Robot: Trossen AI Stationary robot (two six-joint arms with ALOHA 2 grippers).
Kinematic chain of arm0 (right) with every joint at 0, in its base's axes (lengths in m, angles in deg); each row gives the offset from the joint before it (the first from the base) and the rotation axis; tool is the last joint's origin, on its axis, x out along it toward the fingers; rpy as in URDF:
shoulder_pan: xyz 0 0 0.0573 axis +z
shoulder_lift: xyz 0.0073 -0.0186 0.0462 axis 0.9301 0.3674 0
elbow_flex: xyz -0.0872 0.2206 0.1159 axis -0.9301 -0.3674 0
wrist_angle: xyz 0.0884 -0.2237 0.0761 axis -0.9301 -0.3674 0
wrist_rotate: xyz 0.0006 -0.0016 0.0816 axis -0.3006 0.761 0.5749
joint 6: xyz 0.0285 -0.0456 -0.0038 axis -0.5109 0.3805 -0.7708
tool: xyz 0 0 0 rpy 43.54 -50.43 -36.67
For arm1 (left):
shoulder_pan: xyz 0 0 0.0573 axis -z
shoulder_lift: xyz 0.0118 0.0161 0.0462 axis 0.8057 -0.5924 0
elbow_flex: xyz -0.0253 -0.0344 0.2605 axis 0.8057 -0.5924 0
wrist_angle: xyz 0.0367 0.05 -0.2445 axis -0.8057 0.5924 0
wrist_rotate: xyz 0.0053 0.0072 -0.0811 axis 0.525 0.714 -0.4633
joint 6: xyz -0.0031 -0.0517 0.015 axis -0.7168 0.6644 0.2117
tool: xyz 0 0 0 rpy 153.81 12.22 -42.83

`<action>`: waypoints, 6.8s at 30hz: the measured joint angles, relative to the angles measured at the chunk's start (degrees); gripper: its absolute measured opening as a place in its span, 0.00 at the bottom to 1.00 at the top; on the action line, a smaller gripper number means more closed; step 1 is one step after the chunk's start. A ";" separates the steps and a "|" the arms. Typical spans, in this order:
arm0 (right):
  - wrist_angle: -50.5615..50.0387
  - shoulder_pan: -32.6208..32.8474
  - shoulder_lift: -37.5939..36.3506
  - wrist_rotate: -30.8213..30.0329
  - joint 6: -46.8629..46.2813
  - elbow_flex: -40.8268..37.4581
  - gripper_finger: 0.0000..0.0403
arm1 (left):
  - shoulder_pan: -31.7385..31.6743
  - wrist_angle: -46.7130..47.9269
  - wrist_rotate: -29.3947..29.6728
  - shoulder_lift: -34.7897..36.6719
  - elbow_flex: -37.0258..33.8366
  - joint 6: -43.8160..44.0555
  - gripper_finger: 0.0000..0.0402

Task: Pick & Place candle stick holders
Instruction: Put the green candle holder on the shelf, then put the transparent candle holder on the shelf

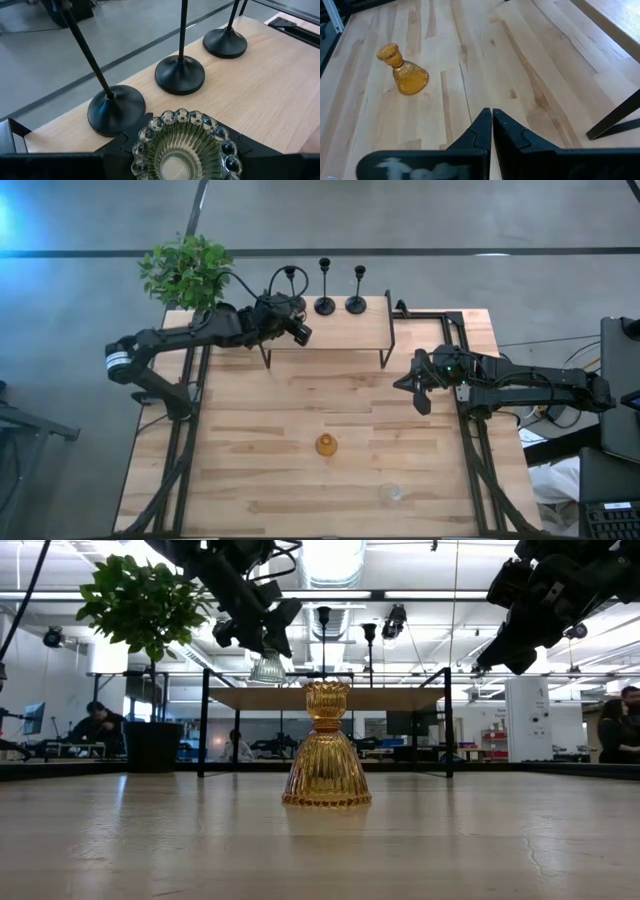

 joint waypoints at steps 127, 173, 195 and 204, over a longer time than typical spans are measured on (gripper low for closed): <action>-0.02 0.00 0.00 -0.01 0.00 0.00 0.03 | -2.36 -15.71 -7.14 5.01 -12.61 -3.79 0.41; -0.01 0.00 0.01 0.00 0.01 0.00 0.03 | -3.07 -10.56 -7.94 16.93 -12.41 -9.02 0.71; -0.02 0.01 0.02 -0.01 0.00 0.00 0.03 | 8.35 -6.63 -34.66 33.78 -12.41 -5.59 0.71; -0.01 0.00 0.02 -0.01 0.00 0.00 0.03 | 22.76 -6.22 -21.12 32.68 -12.43 -4.44 0.71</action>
